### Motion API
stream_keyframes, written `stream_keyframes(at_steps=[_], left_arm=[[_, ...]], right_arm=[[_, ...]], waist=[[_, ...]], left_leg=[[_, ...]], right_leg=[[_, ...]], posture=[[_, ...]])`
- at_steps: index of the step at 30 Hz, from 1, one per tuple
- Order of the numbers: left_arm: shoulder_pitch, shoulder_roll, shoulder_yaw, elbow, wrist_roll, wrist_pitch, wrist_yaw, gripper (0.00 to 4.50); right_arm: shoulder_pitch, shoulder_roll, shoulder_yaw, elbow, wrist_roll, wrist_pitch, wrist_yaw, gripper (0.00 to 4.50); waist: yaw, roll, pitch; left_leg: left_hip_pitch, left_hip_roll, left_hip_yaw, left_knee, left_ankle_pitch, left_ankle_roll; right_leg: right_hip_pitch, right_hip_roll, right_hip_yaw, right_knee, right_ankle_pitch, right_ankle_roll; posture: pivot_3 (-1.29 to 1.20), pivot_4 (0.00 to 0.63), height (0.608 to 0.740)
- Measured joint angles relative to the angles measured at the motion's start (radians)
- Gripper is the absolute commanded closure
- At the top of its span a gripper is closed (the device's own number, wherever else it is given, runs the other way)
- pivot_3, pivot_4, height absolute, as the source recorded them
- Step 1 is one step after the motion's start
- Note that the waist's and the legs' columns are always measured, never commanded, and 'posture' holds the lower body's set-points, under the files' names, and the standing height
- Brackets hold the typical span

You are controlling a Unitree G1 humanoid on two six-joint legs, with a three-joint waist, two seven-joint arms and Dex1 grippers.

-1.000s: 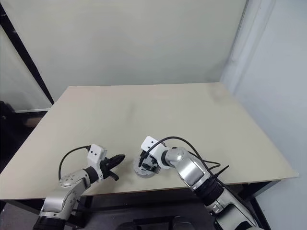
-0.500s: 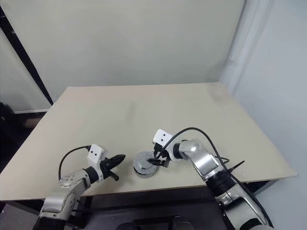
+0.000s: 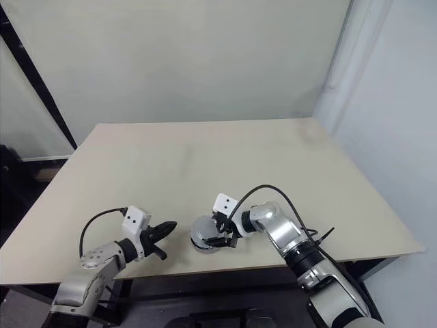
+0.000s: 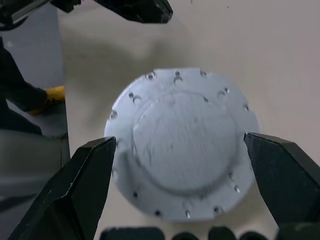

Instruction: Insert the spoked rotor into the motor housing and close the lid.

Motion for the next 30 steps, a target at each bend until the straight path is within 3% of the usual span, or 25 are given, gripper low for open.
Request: stream_keyframes(at_steps=[6, 9, 11, 18, 30], left_arm=[[0.0, 0.007, -0.001, -0.002, 0.0, 0.006, 0.0, 4.5], [0.0, 0.009, -0.001, -0.003, 0.0, 0.006, 0.0, 4.5], [0.0, 0.01, -0.002, -0.005, 0.0, 0.007, 0.0, 4.5], [0.0, 0.01, -0.005, -0.005, 0.001, 0.008, 0.0, 4.5], [-0.001, 0.009, -0.031, -0.005, 0.004, 0.008, 0.001, 4.5]], right_arm=[[-0.007, 0.032, 0.0, 0.054, -0.016, -0.032, -0.003, 0.01], [-0.012, 0.039, 0.0, 0.069, -0.028, -0.04, -0.004, 0.57], [-0.019, 0.045, -0.002, 0.085, -0.034, -0.045, -0.007, 1.24], [-0.035, 0.057, -0.005, 0.107, -0.036, -0.034, -0.004, 1.25], [-0.071, 0.08, 0.031, 0.041, -0.078, 0.169, -0.031, 1.25]], waist=[[0.0, 0.0, 0.0], [0.0, 0.0, 0.0], [0.0, 0.0, 0.0], [0.0, 0.0, 0.0], [0.0, 0.0, 0.0]], left_leg=[[0.0, 0.0, 0.0, 0.0, 0.0, 0.0], [0.0, 0.0, 0.0, 0.0, 0.0, 0.0], [0.0, 0.0, 0.0, 0.0, 0.0, 0.0], [0.0, 0.0, 0.0, 0.001, 0.0, 0.0], [0.0, 0.0, 0.0, 0.001, 0.0, 0.0]], right_leg=[[0.0, 0.0, 0.0, 0.0, 0.001, 0.001], [0.0, 0.0, 0.0, 0.0, 0.001, 0.001], [0.0, 0.0, 0.0, 0.0, 0.001, 0.001], [0.0, 0.0, 0.0, 0.001, 0.001, 0.001], [0.0, 0.0, 0.0, 0.002, 0.001, 0.001]], posture=[[0.0, 0.0, 0.74], [0.0, 0.0, 0.74], [0.0, 0.0, 0.74], [0.0, 0.0, 0.74], [0.0, 0.0, 0.74]])
